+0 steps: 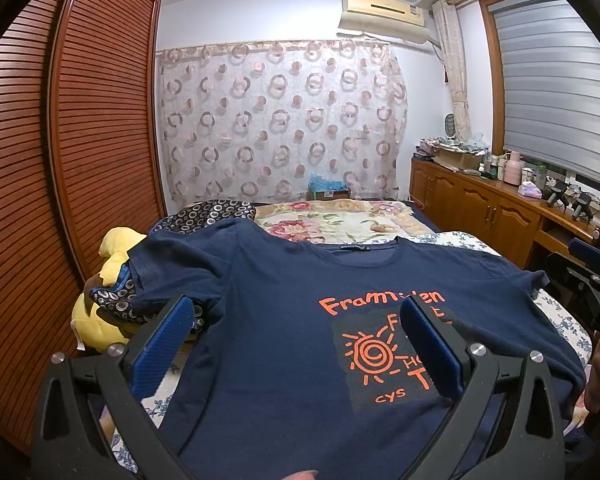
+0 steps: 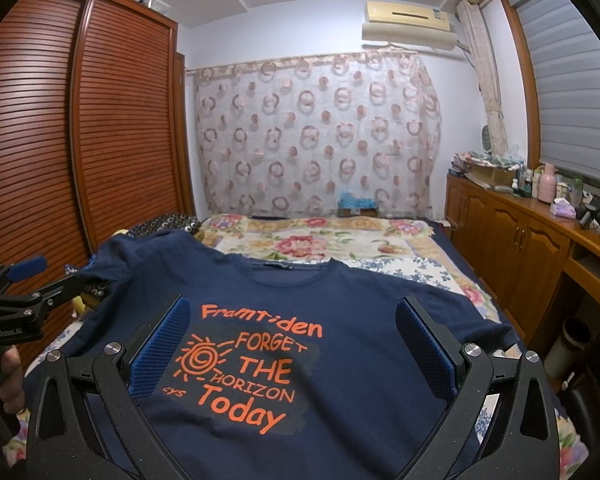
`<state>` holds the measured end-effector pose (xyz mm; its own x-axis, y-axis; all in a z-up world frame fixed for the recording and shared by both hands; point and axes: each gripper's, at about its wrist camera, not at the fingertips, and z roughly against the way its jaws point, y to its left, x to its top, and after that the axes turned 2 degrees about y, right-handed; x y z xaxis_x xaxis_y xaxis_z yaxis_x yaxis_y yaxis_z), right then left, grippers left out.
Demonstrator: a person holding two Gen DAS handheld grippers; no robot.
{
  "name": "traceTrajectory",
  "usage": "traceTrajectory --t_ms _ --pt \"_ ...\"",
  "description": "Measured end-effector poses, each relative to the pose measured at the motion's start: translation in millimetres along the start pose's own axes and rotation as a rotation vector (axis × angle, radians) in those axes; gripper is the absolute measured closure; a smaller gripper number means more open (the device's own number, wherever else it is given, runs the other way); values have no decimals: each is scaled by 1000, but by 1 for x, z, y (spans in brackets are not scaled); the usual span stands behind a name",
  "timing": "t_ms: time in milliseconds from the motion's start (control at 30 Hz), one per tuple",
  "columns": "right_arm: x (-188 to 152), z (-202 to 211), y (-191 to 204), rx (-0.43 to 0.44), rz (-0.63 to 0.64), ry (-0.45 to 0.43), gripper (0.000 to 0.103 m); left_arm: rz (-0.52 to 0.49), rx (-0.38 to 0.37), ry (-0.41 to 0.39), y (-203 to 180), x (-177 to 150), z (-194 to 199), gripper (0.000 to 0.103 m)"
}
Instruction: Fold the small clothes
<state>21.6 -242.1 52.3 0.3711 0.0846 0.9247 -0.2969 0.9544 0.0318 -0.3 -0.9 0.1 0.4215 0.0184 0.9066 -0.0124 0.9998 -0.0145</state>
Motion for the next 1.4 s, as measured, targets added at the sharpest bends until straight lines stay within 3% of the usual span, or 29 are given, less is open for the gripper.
traceTrajectory --t_ms 1400 --pt "2 5 0 1 -2 -3 0 -4 1 -16 1 14 13 0"
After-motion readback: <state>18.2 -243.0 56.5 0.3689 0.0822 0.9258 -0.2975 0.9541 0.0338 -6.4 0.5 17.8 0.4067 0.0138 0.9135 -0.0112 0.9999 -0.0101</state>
